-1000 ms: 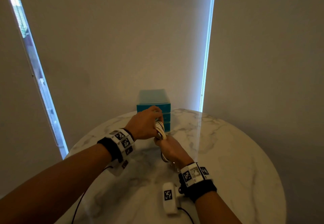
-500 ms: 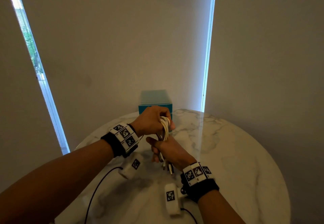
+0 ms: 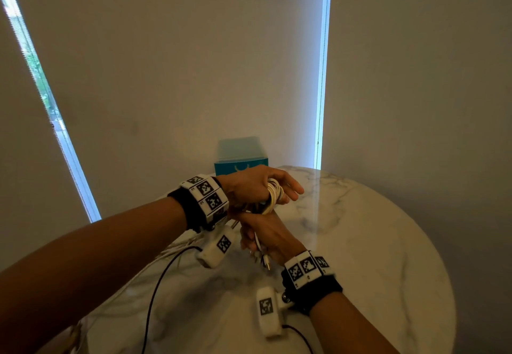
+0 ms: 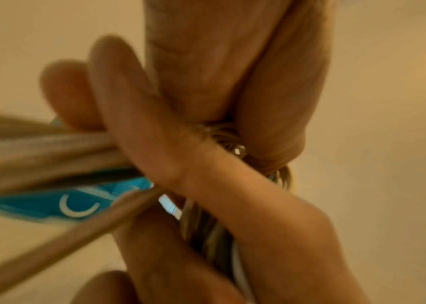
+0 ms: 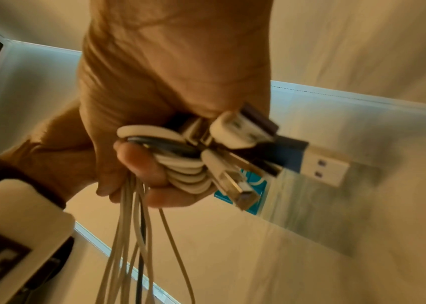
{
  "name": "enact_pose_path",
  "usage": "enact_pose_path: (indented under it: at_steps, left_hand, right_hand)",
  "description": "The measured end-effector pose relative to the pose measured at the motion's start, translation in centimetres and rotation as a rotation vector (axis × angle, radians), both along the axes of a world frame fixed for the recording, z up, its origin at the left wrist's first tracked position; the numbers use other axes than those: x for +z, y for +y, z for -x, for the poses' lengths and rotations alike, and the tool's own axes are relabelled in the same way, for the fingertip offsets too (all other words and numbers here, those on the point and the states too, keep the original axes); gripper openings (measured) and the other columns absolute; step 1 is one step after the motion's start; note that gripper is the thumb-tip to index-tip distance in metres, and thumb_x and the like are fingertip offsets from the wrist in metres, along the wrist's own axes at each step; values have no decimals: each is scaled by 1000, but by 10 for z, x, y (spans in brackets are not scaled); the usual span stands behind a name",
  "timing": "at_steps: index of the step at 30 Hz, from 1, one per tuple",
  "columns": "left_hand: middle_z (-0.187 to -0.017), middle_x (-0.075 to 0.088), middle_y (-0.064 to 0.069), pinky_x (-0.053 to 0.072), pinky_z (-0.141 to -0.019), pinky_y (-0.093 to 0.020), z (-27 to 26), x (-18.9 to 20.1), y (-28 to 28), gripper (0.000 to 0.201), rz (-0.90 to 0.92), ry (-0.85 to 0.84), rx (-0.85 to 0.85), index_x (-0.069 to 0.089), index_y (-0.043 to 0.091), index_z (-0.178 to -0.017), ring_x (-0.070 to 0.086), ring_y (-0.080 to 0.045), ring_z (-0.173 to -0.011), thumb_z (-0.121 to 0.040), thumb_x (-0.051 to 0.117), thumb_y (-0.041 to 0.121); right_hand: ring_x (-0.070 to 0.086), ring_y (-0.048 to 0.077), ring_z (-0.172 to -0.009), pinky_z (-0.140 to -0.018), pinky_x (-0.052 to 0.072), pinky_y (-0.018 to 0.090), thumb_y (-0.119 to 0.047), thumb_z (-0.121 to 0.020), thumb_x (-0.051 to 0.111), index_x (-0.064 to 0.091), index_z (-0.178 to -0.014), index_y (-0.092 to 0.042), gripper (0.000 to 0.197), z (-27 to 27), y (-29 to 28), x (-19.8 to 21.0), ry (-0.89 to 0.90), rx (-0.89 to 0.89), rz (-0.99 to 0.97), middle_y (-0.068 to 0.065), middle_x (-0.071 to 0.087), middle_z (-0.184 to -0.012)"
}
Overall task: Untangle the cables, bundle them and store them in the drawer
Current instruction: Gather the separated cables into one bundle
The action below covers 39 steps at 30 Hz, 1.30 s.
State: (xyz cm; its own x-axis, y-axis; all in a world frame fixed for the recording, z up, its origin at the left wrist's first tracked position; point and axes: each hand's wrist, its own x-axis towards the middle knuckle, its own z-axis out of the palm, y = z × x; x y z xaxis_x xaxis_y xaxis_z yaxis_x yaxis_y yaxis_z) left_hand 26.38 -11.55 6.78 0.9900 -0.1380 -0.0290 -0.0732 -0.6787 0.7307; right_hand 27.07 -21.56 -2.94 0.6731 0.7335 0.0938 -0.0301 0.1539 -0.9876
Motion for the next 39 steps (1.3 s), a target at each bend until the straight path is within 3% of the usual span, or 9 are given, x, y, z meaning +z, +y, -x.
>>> enact_pose_path:
  at_steps: [4,7,10,15,18,23,28,36,39]
  left_hand:
    - [-103,78,11,63,-83,-32,-1,14,4,58,-487,-58,-62,79,27,-113,73,-7,-96,-80,57,-15]
    - [-97,78,4,62,-78,-40,5,27,5,39,-932,-227,-35,80,22,-108,70,-17,-86,-77,70,0]
    - [-94,77,-2,57,-70,-35,8,35,4,25,-1250,-378,45,77,21,-108,71,-22,-81,-85,69,17]
    - [-74,74,-2,41,-58,-28,14,32,-9,7,-1702,-433,-185,75,20,-83,71,-23,-64,-83,70,15]
    - [-57,67,1,35,-52,-26,14,33,-9,17,-1795,-594,-302,69,22,-61,65,-19,-50,-74,76,13]
    - [-82,75,-1,54,-63,-33,9,38,7,13,-1648,-603,-318,73,18,-91,71,-24,-70,-94,61,15]
    - [-82,74,-3,59,-68,-41,5,27,17,12,-1586,-669,-395,73,15,-89,69,-26,-72,-96,63,15]
    - [-68,68,-8,59,-67,-42,-1,28,1,15,-1614,-762,-614,68,8,-75,62,-29,-63,-88,62,2]
    - [-72,70,-8,59,-70,-42,-2,27,-3,14,-1646,-772,-646,69,8,-78,64,-29,-66,-90,62,4]
  right_hand:
    - [50,19,-35,-49,47,33,-28,-98,72,71,-75,-9,30,1,2,4,-152,-86,96,0,65,-52]
    - [51,14,-36,-42,44,24,-36,-93,77,69,-74,-12,31,-5,-1,7,-234,-137,269,-5,64,-51]
    - [56,13,-44,-51,48,25,-42,-95,75,72,-73,-18,33,-12,-5,10,-304,-129,364,-3,66,-62]
    - [65,4,-52,-52,53,24,-47,-91,78,77,-97,-21,27,-12,-11,5,-311,-16,381,2,80,-87]
    - [68,3,-54,-61,53,26,-49,-90,78,74,-100,-28,24,-14,-14,4,-363,-2,419,-2,80,-83]
    - [63,11,-51,-65,55,31,-29,-94,66,71,-94,-21,9,-8,-10,10,-387,-123,357,-2,70,-66]
    - [64,9,-61,-71,53,31,-30,-98,62,82,-113,-27,25,-5,-10,8,-349,-8,374,1,76,-110]
    - [58,10,-46,-44,47,21,-33,-86,79,77,-78,-18,17,-14,-14,1,-368,-82,468,-5,69,-57]
    - [66,16,-71,-63,56,27,-28,-95,65,83,-79,-27,24,-15,-11,-1,-428,-101,480,-5,76,-80]
